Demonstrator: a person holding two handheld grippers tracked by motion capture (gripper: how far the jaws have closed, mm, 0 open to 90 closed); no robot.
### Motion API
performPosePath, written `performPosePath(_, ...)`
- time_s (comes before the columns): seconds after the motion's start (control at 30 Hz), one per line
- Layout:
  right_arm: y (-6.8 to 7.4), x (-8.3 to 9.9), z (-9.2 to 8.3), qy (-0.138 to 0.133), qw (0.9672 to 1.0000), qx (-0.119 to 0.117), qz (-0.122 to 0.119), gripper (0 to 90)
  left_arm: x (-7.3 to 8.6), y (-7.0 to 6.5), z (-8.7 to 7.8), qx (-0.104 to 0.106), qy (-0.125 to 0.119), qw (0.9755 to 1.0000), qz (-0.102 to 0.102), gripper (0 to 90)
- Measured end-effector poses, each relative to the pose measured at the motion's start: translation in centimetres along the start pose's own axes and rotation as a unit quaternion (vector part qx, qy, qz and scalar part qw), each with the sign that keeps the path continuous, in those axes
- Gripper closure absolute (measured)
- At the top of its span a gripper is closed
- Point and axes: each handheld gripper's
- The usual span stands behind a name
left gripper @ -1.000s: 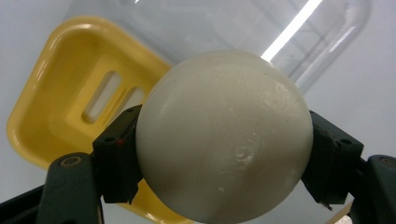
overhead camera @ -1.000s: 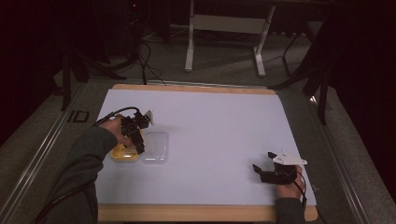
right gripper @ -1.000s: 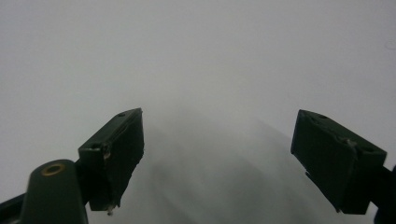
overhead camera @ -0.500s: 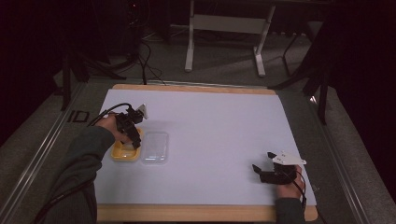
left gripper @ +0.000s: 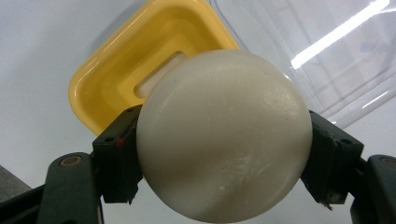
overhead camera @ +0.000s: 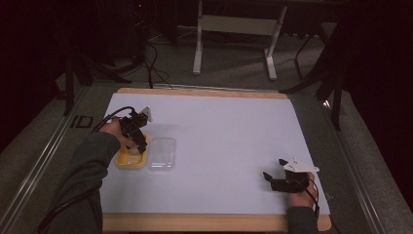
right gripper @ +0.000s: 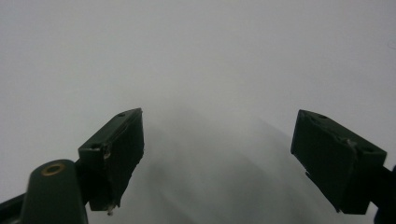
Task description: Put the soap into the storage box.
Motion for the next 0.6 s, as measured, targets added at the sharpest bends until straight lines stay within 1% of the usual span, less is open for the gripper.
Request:
performPosePath(0.23, 0.0, 0.0, 0.0, 0.001, 1.0, -0.001, -0.001, 16.8, 0.0, 0.6, 0.3, 0.001, 0.0, 0.9996, -0.029, 26.2)
performPosePath(0.37, 0.0, 0.0, 0.0, 0.001, 1.0, 0.0, 0.0, 16.8, 0.2, 1.0, 0.5, -0.001, -0.003, 0.9992, -0.039, 26.1)
performPosePath(0.4, 0.0, 0.0, 0.0, 0.001, 1.0, 0.0, -0.002, 16.8, 0.2, 1.0, 0.5, 0.002, -0.003, 0.9991, -0.042, 26.1)
performPosePath(0.47, 0.1, 0.0, 0.1, 0.002, 1.0, 0.001, -0.003, 16.9, 0.4, 1.1, 0.7, 0.008, -0.002, 0.999, -0.043, 26.1)
performPosePath(0.5, 0.1, 0.0, 0.1, 0.004, 1.0, 0.001, -0.003, 16.9, 0.4, 1.1, 0.8, 0.008, -0.001, 0.9992, -0.039, 26.1)
performPosePath(0.6, 0.1, 0.0, 0.1, 0.006, 1.0, 0.002, -0.004, 16.8, 0.5, 1.1, 1.1, 0.008, -0.001, 0.9992, -0.04, 26.1)
Point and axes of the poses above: each handheld gripper's, and its own axes: z roughly forward along the jaws, x roughly out of its underside, y roughly to its left, and after that the axes turned 1 degree about -x, right-handed
